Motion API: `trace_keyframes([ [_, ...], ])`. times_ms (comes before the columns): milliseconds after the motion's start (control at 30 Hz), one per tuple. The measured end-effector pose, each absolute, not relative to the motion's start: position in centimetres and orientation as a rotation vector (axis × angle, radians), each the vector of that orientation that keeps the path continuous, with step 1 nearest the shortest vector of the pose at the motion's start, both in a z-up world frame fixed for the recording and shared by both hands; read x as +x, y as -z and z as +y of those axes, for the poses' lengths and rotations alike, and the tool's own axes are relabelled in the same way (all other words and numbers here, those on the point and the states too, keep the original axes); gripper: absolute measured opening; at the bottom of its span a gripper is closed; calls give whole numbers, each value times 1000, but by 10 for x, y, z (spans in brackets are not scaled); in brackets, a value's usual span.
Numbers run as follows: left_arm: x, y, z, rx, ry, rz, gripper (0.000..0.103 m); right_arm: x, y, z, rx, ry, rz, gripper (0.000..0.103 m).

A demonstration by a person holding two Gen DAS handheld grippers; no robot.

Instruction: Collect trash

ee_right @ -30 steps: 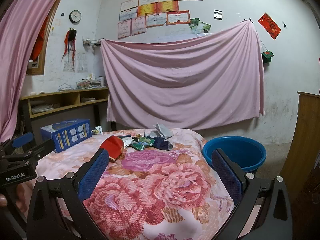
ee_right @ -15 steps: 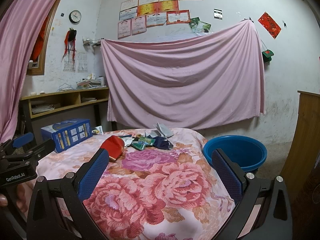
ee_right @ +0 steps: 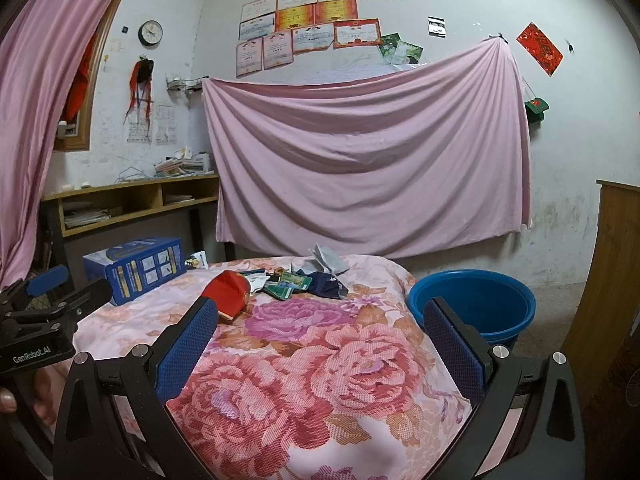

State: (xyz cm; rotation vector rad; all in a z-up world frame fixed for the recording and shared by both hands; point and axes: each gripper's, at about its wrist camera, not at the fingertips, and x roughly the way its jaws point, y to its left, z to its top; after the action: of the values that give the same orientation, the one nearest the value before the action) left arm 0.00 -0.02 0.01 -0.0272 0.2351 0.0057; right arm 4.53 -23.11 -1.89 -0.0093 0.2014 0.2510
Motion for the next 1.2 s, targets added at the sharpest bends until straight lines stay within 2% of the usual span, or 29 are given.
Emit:
trace_keyframes([
  [1200, 0, 0, 0, -27, -6, 236, 101, 44, 19, -230, -7, -251, 204, 103],
])
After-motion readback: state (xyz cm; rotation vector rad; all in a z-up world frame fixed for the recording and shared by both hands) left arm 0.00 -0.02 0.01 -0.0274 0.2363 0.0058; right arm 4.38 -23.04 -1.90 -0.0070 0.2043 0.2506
